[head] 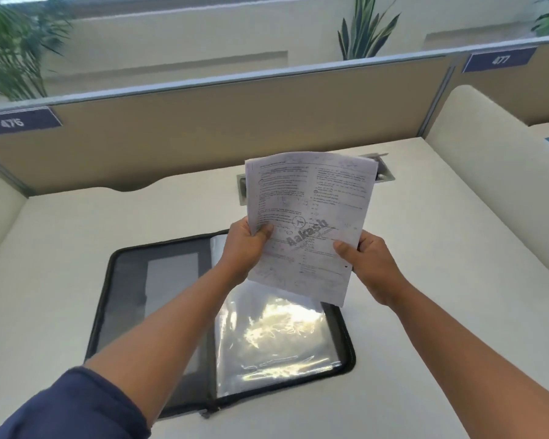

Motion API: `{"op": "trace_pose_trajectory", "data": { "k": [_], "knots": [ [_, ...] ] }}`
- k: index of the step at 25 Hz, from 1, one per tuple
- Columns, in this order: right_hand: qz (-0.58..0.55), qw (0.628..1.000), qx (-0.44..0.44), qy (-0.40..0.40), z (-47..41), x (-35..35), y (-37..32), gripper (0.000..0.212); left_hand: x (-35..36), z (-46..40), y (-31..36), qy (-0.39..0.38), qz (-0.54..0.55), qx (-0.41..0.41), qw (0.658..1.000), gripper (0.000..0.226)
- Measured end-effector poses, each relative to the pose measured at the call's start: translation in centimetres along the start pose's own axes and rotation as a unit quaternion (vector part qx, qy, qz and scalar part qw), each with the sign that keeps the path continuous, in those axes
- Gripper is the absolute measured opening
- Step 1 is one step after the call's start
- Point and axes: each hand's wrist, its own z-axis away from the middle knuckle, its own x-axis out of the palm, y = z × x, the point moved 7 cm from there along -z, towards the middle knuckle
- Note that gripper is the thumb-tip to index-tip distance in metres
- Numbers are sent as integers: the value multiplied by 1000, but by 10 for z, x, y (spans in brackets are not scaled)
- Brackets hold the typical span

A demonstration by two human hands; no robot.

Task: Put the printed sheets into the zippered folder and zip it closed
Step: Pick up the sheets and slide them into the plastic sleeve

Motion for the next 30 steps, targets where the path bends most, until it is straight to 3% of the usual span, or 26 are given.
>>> {"op": "trace_pose_trajectory", "data": {
  "k": [3,8,13,16,20,22,25,28,30],
  "knots": [
    [65,996,26,-56,-26,46,-1,18,-55,0,-8,39,-4,-17,999,10],
    [81,987,86,-105,-60,93,11,18,-105,-10,-26,70,-10,-52,996,11],
    [114,984,104,-94,-89,100,28,19,-114,-34,-50,43,3,-92,995,17],
    [121,982,121,-79,-107,83,35,18,-112,-50,-68,25,62,-127,990,25],
    [87,986,139,-33,-133,41,37,15,-117,-64,-105,120,107,-177,971,19],
    [53,989,140,-10,-145,25,35,15,-119,-69,-115,143,21,-154,977,13],
    [-19,989,141,36,-163,12,36,15,-105,-80,-112,80,-212,-62,972,12],
    [-71,985,138,73,-177,16,39,13,-83,-83,-109,10,-384,14,923,35],
    [-77,984,132,87,-188,25,41,13,-71,-82,-106,9,-500,81,862,36]
  ]
}}
